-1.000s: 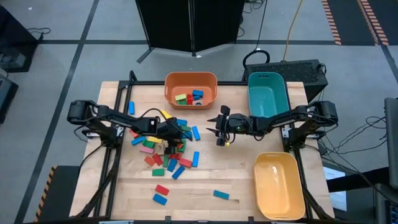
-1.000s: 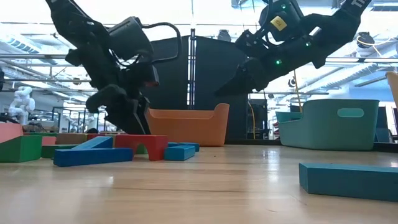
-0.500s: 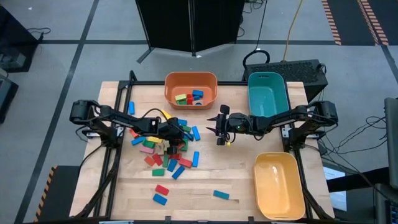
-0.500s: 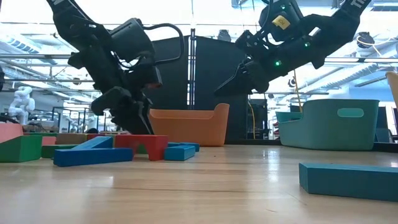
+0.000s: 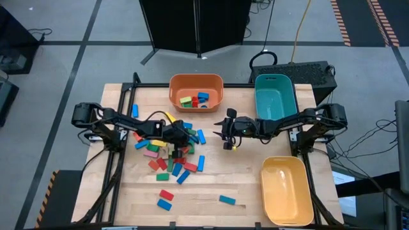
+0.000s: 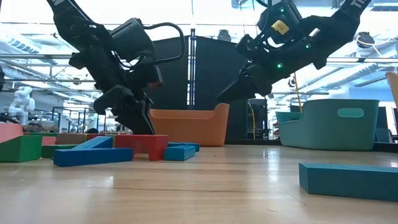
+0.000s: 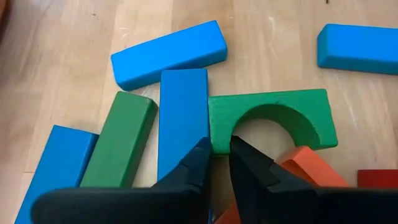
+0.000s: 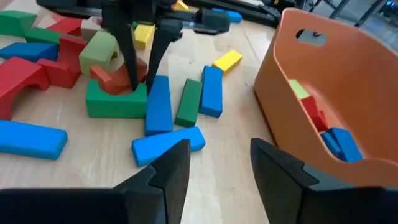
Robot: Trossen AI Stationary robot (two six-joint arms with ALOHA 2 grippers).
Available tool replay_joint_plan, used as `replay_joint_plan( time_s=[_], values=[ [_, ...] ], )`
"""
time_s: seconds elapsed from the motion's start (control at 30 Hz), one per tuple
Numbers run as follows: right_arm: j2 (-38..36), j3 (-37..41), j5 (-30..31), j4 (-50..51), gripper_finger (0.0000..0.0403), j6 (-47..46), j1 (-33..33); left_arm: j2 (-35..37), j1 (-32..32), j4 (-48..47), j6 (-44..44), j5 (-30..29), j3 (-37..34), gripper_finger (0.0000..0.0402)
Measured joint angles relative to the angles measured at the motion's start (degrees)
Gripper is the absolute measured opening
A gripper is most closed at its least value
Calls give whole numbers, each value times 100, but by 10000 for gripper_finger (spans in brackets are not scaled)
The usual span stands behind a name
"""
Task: Sort blocks by size
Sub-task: Put the green arch block into the orange bin
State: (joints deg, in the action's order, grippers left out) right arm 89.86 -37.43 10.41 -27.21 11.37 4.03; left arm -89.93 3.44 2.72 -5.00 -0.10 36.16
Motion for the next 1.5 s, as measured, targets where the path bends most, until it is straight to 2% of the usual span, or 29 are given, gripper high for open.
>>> replay_joint_plan(
  time_s=[0.3, 0.6, 0.93, 1.3, 1.5],
  values=[
    [0, 0, 0, 5, 157, -17, 0, 15, 169, -62, -15, 38, 135, 49],
    [0, 0, 2, -24, 157, 136, 46, 486, 412, -80, -299, 140, 212, 49],
    [0, 0, -9, -508, 157, 555, 159, 1231, 1469, 24, -443, 139, 219, 49],
    [0, -2, -29, -566, 157, 655, 304, 1194, 2704, 968, -292, 137, 224, 49],
    [0, -2, -29, -619, 157, 583, 302, 1196, 3149, 1029, -286, 38, 363, 49]
  ],
)
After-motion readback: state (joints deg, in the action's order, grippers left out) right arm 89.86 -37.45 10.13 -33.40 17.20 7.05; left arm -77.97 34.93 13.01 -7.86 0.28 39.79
